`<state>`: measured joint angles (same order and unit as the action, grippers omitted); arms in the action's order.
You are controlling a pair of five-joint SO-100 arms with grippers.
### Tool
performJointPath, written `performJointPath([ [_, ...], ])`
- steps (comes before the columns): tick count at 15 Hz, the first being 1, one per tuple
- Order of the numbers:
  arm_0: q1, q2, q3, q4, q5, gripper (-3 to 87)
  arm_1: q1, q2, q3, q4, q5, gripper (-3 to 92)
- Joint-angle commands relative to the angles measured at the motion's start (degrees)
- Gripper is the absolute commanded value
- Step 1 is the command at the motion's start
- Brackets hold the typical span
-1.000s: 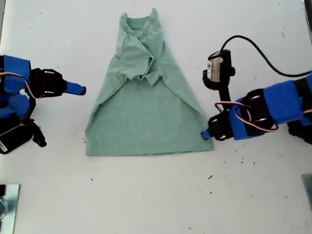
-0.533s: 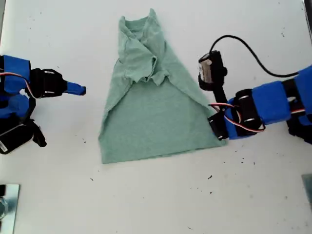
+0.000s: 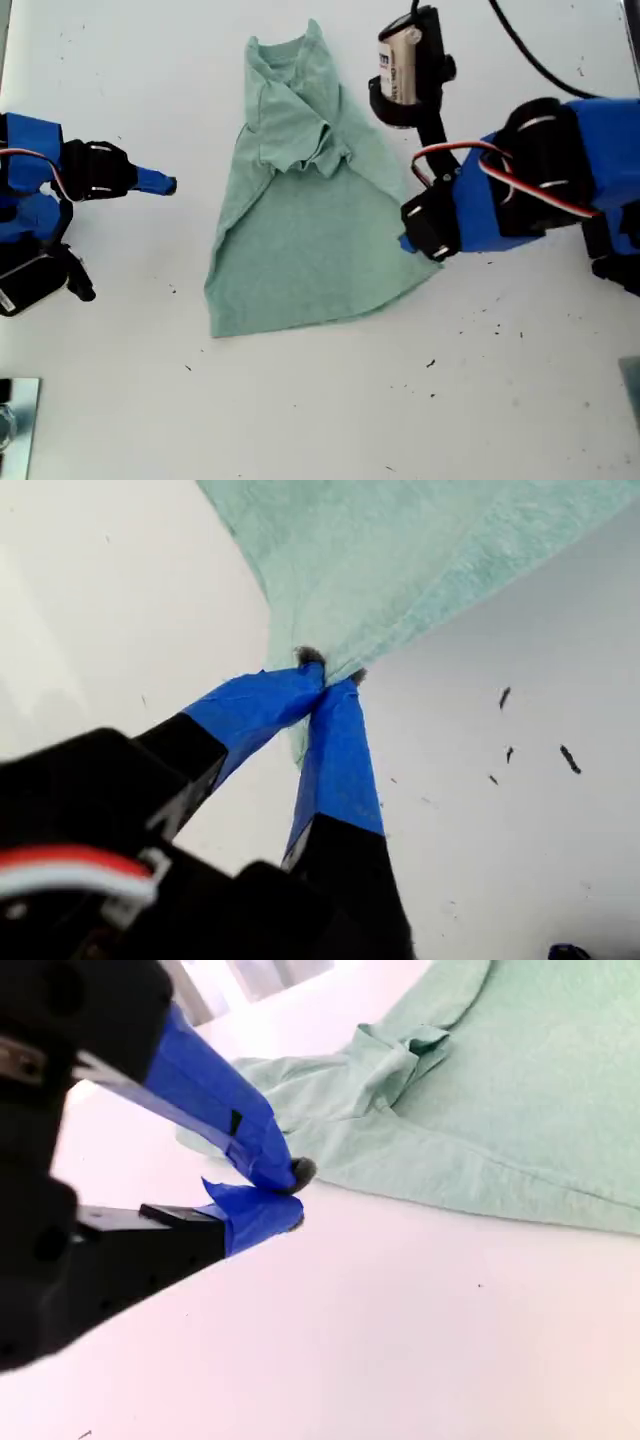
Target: Fold t shirt
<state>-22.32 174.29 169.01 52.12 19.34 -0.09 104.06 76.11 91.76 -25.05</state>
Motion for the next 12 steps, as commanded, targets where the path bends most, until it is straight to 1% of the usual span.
performJointPath([
  [1, 0.4, 0.6, -0.7, -0.9, 0.0, -0.3, 1.0, -1.7, -0.8, -13.3, 0.3, -0.8],
  [3, 0.4, 0.7, -0.9, -0.7, -0.2, -0.3, 1.4, -5.5, 6.3, -27.8, 2.6, -0.9],
  [4, 0.4, 0.7, -0.9, -0.6, -0.2, -0.3, 1.6, -8.2, 10.2, -33.3, 3.4, 0.9],
  [5, 0.4, 0.7, -1.0, -0.6, -0.2, -0.3, 0.2, -10.2, 11.7, -36.6, 4.0, 15.5],
  [6, 0.4, 0.7, -1.0, -0.6, -0.2, -0.3, -1.2, -11.5, 11.4, -38.5, 3.6, 27.1],
  [7, 0.3, 0.7, -1.0, -0.6, -0.1, -0.3, -2.2, -11.6, 10.7, -38.5, 3.3, 28.0],
  [8, -0.1, 0.7, -1.0, -0.7, 0.1, -0.3, -2.8, -10.6, 8.9, -35.2, 3.3, 28.0],
  [11, -0.1, 0.7, -1.0, -0.7, 0.1, -0.3, -3.0, -1.3, 0.0, -20.6, -1.9, 27.7],
  [12, 0.0, 0.7, -1.0, -0.7, 0.1, -0.3, -1.7, 4.3, 1.8, -14.9, -2.4, 27.5],
])
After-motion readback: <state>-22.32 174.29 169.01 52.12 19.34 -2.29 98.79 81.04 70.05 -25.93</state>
